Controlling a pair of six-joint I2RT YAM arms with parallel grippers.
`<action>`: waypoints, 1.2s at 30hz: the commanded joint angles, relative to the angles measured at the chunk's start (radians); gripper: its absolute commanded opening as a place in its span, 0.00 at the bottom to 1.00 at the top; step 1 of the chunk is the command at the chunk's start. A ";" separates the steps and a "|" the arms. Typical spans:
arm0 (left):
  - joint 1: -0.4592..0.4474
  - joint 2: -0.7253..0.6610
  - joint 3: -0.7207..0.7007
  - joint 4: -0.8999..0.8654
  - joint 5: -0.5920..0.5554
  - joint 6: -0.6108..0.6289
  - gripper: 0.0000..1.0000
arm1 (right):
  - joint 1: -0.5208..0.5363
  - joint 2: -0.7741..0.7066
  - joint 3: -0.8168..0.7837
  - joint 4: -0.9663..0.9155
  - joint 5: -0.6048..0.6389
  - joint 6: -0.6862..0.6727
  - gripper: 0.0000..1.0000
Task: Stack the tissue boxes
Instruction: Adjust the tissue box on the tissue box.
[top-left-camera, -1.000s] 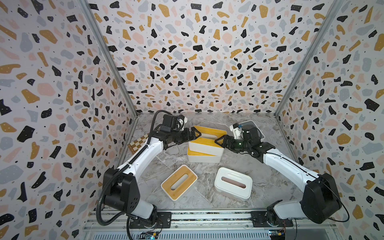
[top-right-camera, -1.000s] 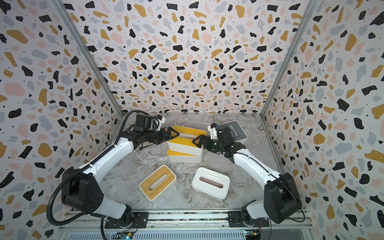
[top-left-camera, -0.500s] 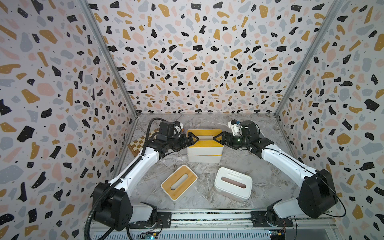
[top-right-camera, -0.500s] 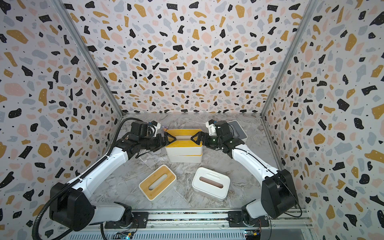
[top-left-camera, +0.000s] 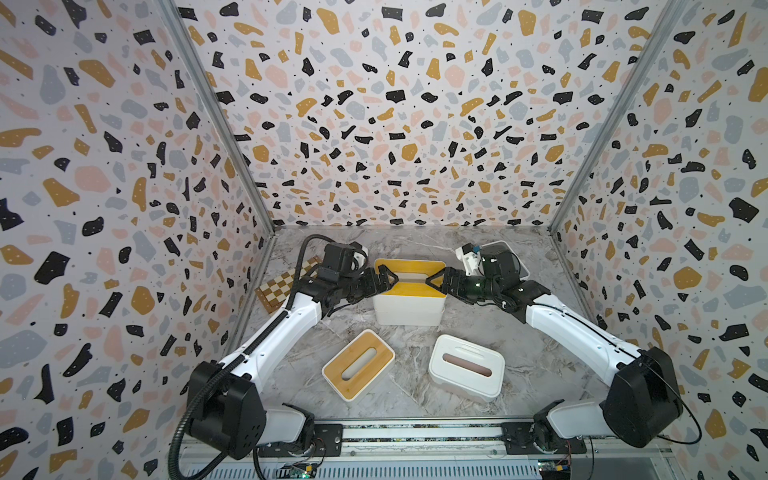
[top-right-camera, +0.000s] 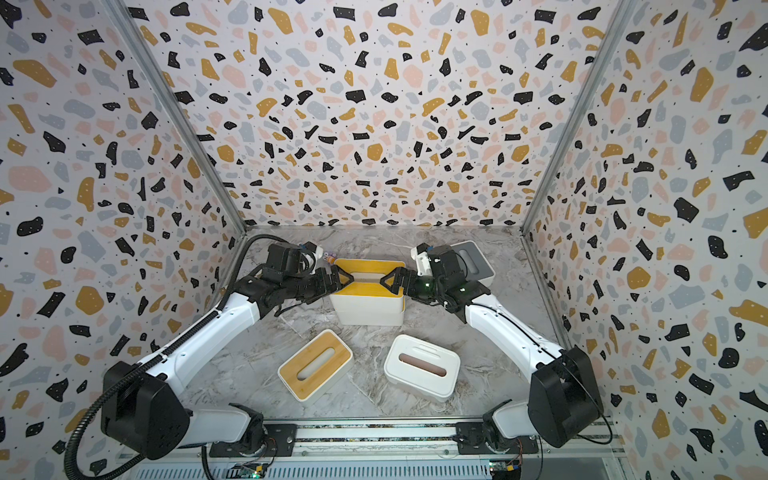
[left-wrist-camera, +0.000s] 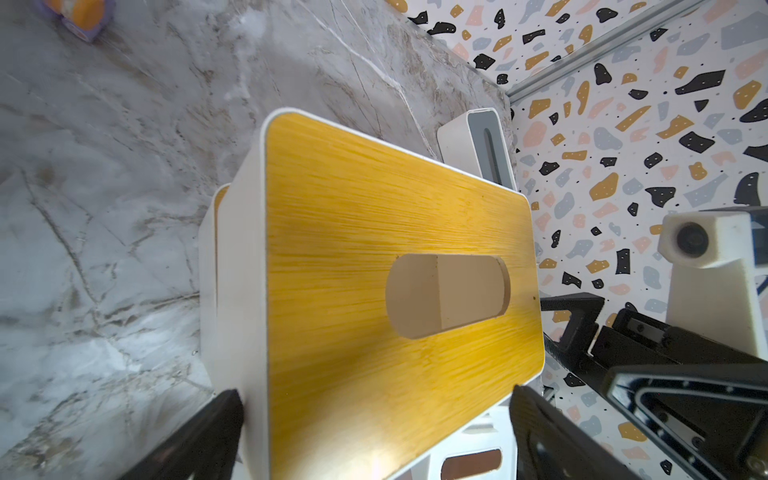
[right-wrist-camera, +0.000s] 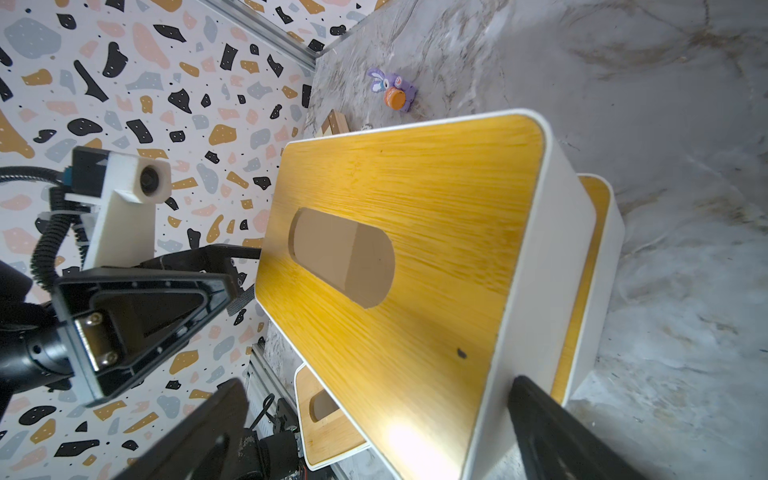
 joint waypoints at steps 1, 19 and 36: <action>-0.013 0.021 0.044 0.014 0.005 0.003 0.99 | 0.033 -0.029 -0.009 0.033 -0.019 0.024 0.99; -0.035 0.037 0.031 0.057 0.008 -0.039 1.00 | -0.028 0.031 0.041 0.040 -0.037 -0.011 0.99; -0.033 0.055 0.083 -0.003 -0.066 -0.018 1.00 | -0.011 0.055 0.051 0.051 -0.036 0.002 0.99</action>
